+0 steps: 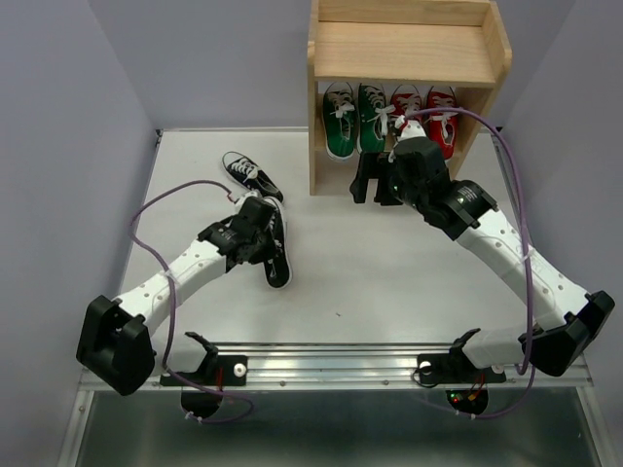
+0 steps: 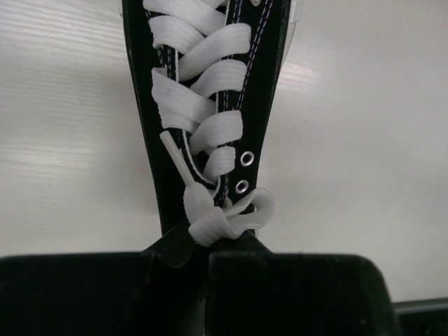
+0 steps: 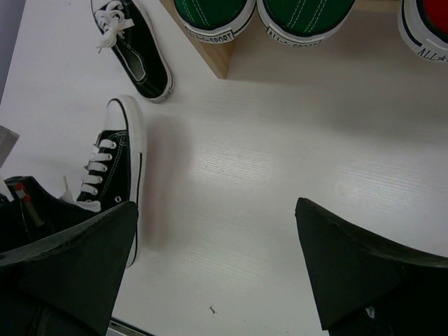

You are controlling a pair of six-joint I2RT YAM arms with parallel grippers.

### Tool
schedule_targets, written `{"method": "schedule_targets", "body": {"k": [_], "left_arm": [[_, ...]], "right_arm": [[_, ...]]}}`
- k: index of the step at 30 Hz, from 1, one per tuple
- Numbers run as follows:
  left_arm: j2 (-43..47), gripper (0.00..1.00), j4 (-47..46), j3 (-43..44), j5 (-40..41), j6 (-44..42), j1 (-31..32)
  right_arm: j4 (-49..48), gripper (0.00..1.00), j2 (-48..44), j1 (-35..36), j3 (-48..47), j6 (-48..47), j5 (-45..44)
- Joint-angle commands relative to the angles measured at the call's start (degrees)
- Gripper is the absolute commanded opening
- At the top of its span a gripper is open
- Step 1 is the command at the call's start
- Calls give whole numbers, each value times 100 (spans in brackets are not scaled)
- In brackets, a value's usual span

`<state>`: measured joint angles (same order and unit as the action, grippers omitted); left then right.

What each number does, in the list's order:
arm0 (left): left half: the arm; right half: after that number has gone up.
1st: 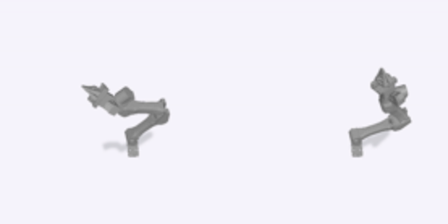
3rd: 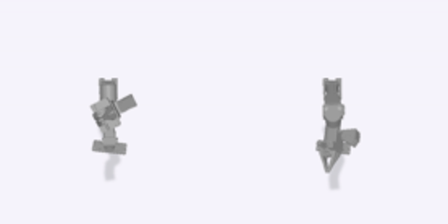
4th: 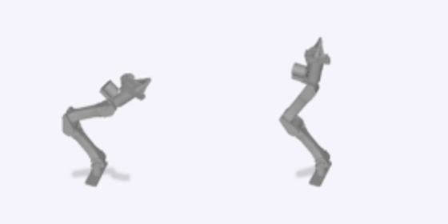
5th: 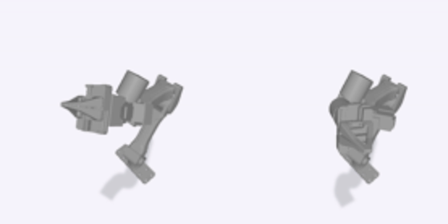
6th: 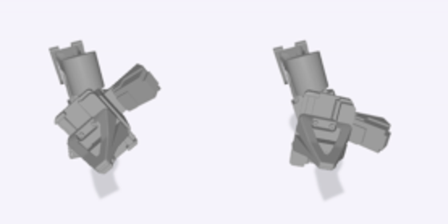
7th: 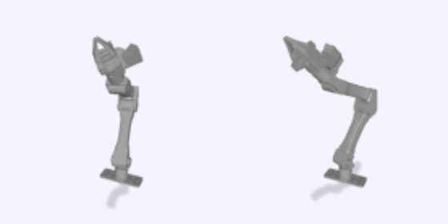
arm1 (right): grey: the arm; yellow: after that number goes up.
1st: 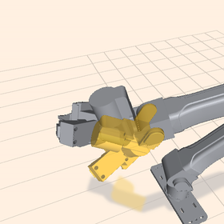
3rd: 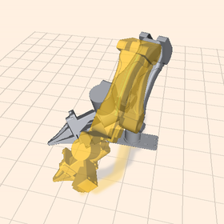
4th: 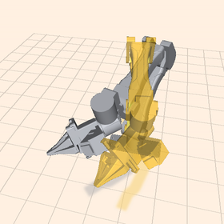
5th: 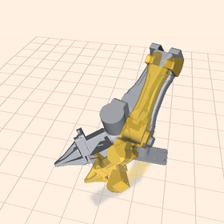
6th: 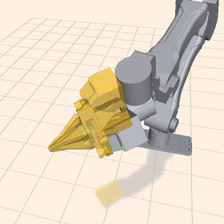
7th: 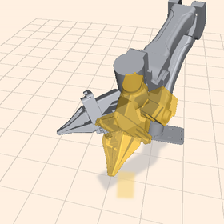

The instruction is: Place and organize the shoes onto the shoe shelf

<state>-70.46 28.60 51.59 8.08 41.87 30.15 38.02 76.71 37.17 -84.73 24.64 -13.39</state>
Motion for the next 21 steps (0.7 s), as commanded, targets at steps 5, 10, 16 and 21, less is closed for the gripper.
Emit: {"method": "schedule_targets", "body": {"k": [5, 10, 16, 21], "left_arm": [[-345, 0, -443, 114, 413, -232, 1396], [-916, 1, -399, 281, 659, -144, 1932], [-1620, 74, 3, 692, 861, -117, 2389], [-1822, 94, 593, 1124, 1064, 119, 2715]], "right_arm": [[-32, 100, -358, 1, 193, 49, -322], [4, 100, -367, 1, 193, 49, -331], [47, 100, -428, 1, 229, 67, -401], [83, 100, -525, 1, 308, 93, -489]]}}
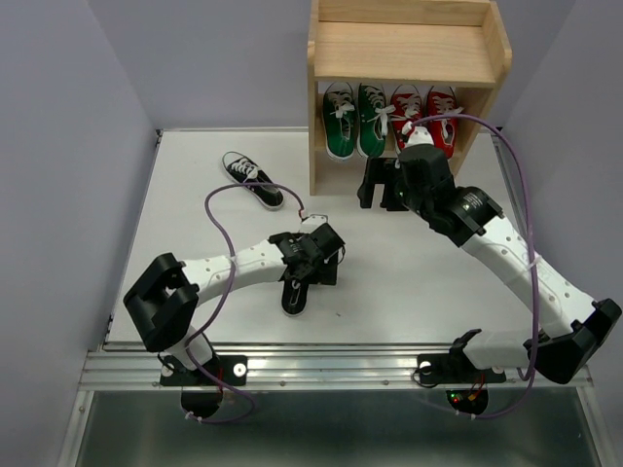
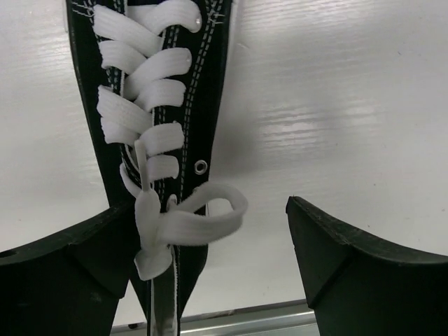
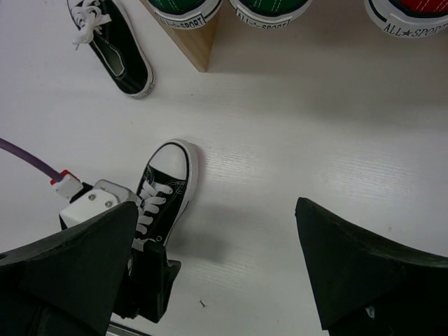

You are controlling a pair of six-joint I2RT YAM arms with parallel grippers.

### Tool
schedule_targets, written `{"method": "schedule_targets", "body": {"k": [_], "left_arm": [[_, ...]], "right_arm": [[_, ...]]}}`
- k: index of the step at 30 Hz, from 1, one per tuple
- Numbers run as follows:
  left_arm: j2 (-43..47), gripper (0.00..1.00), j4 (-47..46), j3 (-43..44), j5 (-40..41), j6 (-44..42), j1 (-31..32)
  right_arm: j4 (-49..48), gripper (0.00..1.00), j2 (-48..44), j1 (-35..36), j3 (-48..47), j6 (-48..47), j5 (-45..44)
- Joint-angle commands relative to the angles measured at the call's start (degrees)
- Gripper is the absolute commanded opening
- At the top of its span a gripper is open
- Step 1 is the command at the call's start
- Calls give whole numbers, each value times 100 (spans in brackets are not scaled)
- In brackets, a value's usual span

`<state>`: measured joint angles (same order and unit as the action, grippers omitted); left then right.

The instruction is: Place and organize the shoes onto the shoe shelf

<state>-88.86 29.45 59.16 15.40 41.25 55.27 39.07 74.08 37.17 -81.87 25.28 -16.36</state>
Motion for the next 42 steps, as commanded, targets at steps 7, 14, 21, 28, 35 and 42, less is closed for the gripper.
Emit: {"method": "schedule_targets", "body": {"k": [7, 14, 21, 28, 35, 42], "left_arm": [[289, 95, 1422, 326, 297, 813, 512], [625, 94, 1502, -229, 69, 1253, 512], [343, 77, 1309, -501, 7, 1412, 512], [203, 40, 1150, -414, 235, 1333, 468], [404, 0, 1861, 411, 490, 1324, 459], [1158, 0, 2670, 1510, 868, 1113, 450]], "right_arm": [[-13, 100, -263, 1, 48, -49, -131], [-22, 100, -236, 1, 39, -102, -122], [-13, 100, -219, 1, 48, -93, -166], [-84, 100, -175, 1, 109, 12, -52], [-84, 100, -219, 1, 39, -5, -148], [-154, 100, -105, 1, -5, 47, -709]]}}
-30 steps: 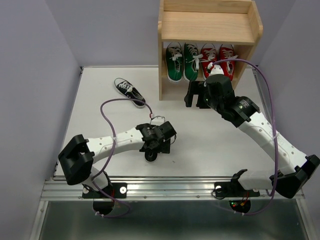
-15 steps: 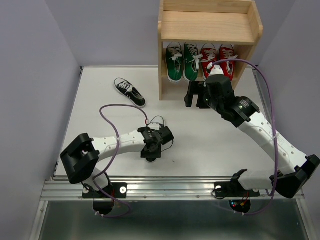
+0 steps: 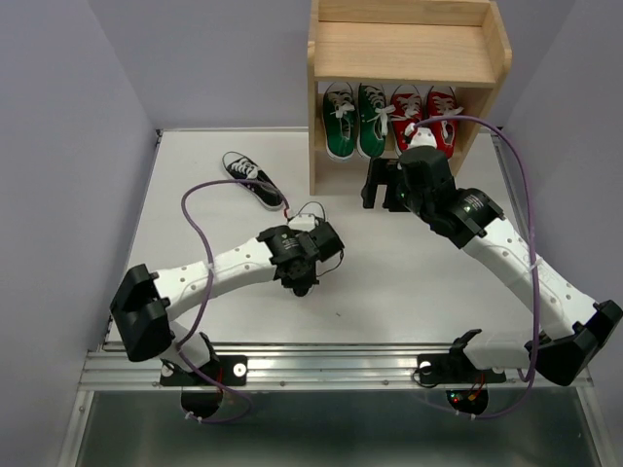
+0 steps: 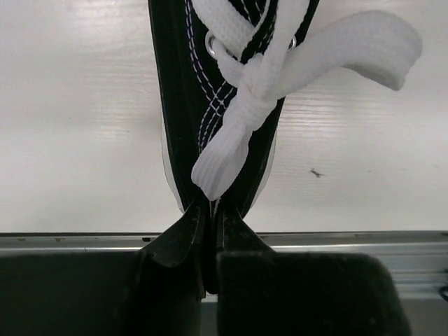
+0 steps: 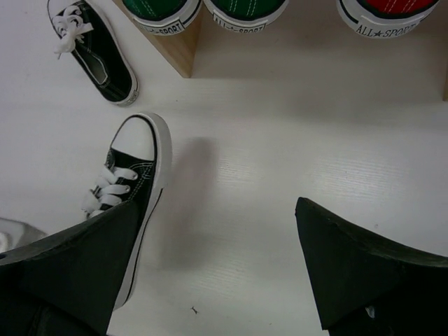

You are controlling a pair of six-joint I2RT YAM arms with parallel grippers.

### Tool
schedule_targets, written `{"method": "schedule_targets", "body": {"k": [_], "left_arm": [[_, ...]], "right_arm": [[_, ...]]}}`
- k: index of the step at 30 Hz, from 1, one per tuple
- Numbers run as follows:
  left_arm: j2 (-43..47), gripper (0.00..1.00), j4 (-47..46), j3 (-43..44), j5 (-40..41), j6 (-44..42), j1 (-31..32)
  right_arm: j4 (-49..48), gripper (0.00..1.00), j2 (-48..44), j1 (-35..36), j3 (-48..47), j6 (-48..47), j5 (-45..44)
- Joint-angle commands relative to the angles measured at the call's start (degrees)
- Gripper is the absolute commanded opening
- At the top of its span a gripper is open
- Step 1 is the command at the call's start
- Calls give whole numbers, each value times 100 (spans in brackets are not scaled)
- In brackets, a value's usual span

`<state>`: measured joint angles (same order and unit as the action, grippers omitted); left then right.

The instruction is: Place and organize the shoes onto the shoe shelf

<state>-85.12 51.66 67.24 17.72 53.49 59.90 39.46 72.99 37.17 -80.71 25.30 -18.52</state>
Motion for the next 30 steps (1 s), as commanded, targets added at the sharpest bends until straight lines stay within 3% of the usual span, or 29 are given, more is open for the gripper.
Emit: {"method": "schedule_targets", "body": {"k": [1, 8, 18, 22, 30], "left_arm": [[900, 0, 555, 850, 628, -224, -5], [1867, 0, 363, 1071, 224, -1129, -13], [2096, 0, 468, 1607, 452, -1429, -13], [2000, 0, 521, 2108, 821, -1561, -5], [1192, 0, 64, 3663, 1075, -2668, -5]], "right_arm": [[-202, 100, 31, 1, -156, 71, -573], [-237, 100, -144, 1, -419, 256, -1126], [-228, 100, -584, 1, -701, 326, -1855], [-228, 100, -707, 1, -771, 362, -2120], [-167, 100, -839, 1, -789, 441, -2252]]}}
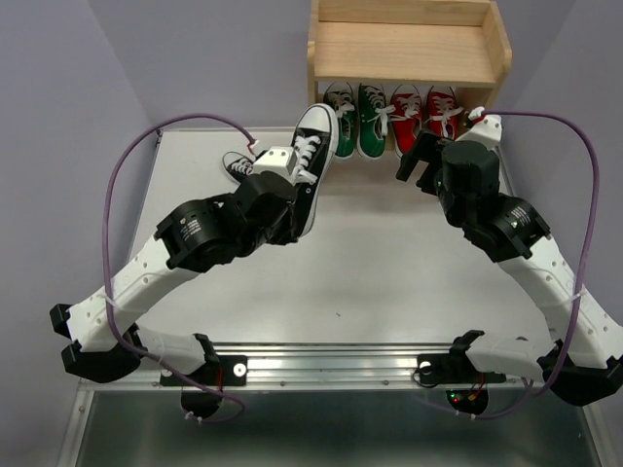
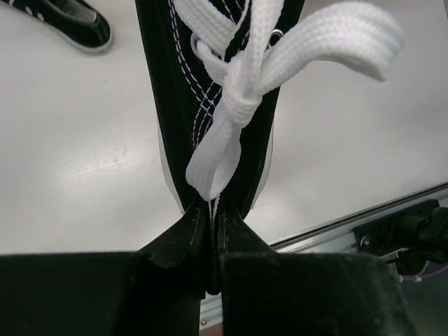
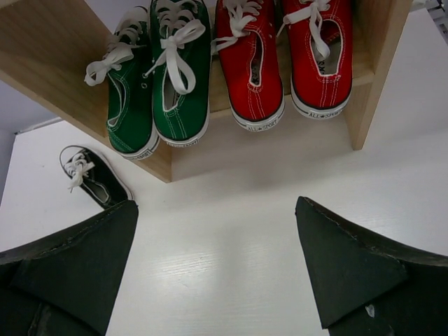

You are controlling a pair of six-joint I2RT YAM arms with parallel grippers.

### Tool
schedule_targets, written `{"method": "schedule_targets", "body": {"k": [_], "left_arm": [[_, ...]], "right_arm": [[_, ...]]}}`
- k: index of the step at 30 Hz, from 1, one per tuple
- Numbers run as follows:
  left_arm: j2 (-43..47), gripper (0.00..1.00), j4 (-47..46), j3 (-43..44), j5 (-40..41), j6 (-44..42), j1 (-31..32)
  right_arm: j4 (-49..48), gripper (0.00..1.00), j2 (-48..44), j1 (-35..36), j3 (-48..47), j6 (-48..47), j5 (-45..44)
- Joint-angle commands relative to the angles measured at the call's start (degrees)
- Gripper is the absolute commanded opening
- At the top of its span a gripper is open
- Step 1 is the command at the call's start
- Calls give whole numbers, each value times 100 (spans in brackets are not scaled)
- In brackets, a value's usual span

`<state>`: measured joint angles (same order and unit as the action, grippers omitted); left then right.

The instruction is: Place and organize the shoes onto the shoe shelf

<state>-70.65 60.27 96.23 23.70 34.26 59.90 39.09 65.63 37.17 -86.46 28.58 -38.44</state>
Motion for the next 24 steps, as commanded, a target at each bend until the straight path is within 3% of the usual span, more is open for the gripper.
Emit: {"method": "schedule_targets", "body": {"k": [1, 15, 19, 24], "left_arm": [[-352, 0, -850, 931, 538, -850, -13], [-2012, 0, -2107, 3384, 1145, -2107, -355], [-2479, 0, -2256, 4035, 813, -2169, -760], [-2708, 0, -2801, 4088, 223, -2291, -1165]], "right_arm": [[-121, 100, -120, 1, -231, 130, -252], [-60, 100, -32, 1, -302, 350, -6], [-51, 100, -24, 1, -302, 394, 47], [19, 100, 55, 1, -337, 359, 99]]}}
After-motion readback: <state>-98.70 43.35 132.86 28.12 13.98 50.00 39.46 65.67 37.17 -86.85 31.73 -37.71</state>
